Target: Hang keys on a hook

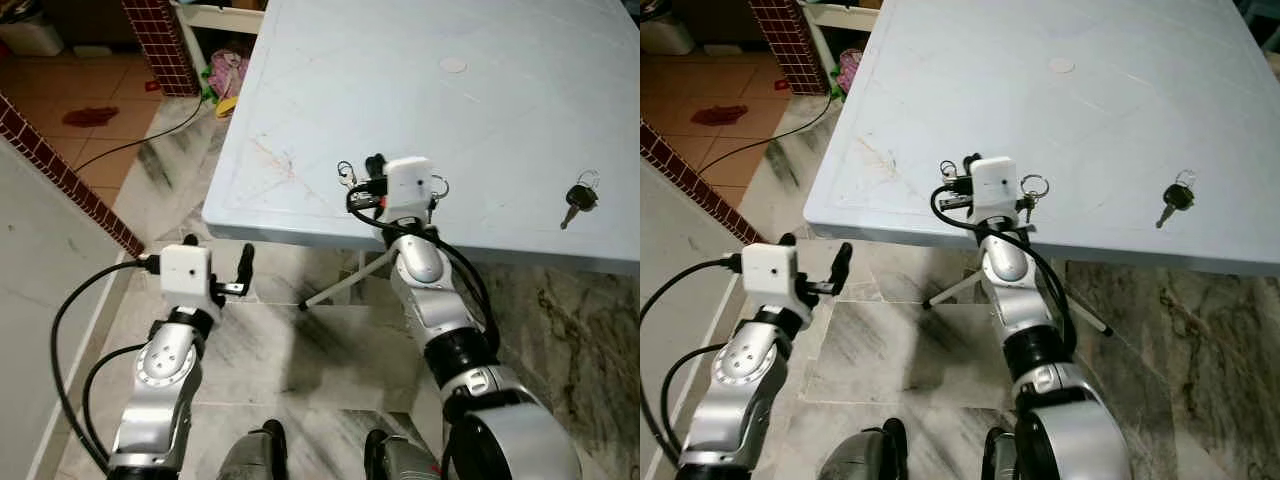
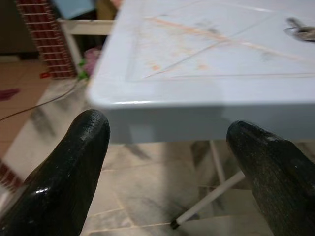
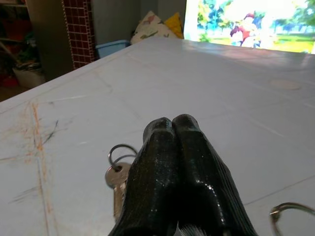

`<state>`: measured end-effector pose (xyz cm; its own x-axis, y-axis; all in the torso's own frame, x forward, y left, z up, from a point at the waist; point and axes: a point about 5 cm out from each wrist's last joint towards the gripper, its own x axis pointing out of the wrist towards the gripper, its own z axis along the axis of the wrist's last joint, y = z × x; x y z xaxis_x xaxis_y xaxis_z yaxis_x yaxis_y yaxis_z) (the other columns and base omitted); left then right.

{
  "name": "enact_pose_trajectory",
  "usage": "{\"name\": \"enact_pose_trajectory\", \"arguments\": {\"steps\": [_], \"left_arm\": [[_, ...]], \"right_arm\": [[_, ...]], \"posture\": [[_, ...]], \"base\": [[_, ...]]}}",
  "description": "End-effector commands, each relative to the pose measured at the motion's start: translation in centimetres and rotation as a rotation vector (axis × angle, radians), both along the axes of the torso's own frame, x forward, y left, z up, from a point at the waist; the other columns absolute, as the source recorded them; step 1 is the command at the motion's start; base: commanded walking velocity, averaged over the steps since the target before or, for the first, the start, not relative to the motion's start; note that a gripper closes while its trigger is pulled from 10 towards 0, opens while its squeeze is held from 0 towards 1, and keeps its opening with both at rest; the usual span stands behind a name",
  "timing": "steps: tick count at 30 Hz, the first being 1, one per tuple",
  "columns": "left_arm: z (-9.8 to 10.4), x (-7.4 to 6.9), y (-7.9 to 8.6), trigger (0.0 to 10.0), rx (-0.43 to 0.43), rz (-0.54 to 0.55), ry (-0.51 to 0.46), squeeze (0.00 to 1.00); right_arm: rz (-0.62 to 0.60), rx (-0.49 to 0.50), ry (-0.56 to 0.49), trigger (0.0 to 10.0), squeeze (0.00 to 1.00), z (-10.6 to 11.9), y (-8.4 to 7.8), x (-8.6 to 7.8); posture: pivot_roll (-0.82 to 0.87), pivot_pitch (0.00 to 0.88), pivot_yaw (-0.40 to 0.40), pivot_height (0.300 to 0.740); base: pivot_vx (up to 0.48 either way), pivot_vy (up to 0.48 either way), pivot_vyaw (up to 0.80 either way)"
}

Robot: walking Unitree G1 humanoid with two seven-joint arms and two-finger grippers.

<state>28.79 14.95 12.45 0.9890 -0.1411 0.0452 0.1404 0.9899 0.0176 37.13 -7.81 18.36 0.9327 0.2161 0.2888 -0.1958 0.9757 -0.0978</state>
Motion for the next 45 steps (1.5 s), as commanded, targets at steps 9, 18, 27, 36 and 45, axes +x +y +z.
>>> {"name": "enact_pose_trajectory", "arguments": {"steps": [9, 18, 27, 36, 45], "left_arm": [[-0.5, 0.3, -0.2, 10.0, -0.003, -0.024, 0.009, 0.0], [-0.6, 0.2, 0.2, 10.0, 0.004, -0.012, 0.002, 0.0], [-0.6, 0.1, 0.4, 10.0, 0.011, -0.013, 0.001, 0.0], [-0.7, -0.1, 0.3, 10.0, 0.014, -0.02, 0.007, 0.0], [-0.8, -0.3, 0.4, 10.0, 0.015, -0.017, 0.01, 0.0]], "right_arm": [[0.022, -0.017, 0.1, 10.0, 1.0, -1.4, 0.6, -0.2], [0.112, -0.052, 0.12, 10.0, 1.0, -1.1, 2.9, -0.5], [0.047, -0.125, 0.107, 10.0, 1.0, -0.7, 2.7, 0.1], [0.0, -0.106, 0.164, 10.0, 1.0, -1.0, 1.4, 1.1], [0.011, -0.067, 0.209, 10.0, 1.0, -1.1, 0.5, 1.9]], "posture": [[0.01, 0.195, 0.065, 0.74], [0.03, 0.195, 0.074, 0.74], [0.04, 0.199, 0.083, 0.74], [0.04, 0.208, 0.084, 0.74], [0.05, 0.217, 0.083, 0.74]], "base": [[0.0, 0.0, 0.0], [0.0, 0.0, 0.0], [0.0, 0.0, 0.0], [0.0, 0.0, 0.0], [0.0, 0.0, 0.0]]}}
